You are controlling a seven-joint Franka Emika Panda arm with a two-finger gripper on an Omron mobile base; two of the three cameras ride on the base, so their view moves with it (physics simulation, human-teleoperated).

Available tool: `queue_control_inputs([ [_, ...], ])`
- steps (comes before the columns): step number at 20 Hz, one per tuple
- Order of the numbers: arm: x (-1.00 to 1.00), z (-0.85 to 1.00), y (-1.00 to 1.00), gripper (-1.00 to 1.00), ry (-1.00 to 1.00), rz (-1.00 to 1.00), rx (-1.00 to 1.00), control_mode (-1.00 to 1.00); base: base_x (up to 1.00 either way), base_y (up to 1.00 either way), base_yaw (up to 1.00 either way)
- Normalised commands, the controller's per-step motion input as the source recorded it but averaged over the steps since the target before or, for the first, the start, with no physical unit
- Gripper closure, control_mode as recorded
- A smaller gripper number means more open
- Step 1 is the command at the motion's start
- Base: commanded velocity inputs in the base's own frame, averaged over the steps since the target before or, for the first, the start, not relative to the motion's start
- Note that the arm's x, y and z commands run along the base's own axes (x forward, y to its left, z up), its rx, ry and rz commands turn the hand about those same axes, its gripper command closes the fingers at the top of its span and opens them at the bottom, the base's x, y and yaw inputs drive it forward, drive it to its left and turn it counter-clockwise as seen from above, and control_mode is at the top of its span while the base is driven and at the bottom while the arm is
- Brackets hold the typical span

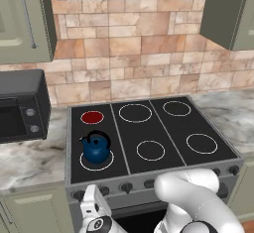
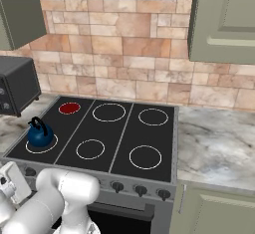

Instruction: Turn off the rear left burner of the stove.

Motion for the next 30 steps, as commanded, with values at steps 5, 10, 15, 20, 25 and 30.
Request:
queue_control_inputs([
  [5, -0.24, -0.13, 0.00, -1.00, -0.01, -0.03, 0.00, -1.00, 0.00, 0.00, 0.00],
  [10, -0.22, 0.03, 0.00, -1.00, 0.00, -0.04, 0.00, -1.00, 0.00, 0.00, 0.00],
  [15, -0.24, 0.00, 0.00, -1.00, 0.00, -0.05, -0.02, -1.00, 0.00, 0.00, 0.00],
  [20, 0.16, 0.00, -0.17, -1.00, 0.00, -0.05, -0.04, -1.00, 0.00, 0.00, 0.00],
  [25, 0.33, 0.00, -0.12, -1.00, 0.00, -0.01, -0.02, -1.00, 0.00, 0.00, 0.00],
  [30, 0.00, -0.13, 0.00, -1.00, 0.00, 0.00, -0.03, -1.00, 0.00, 0.00, 0.00],
])
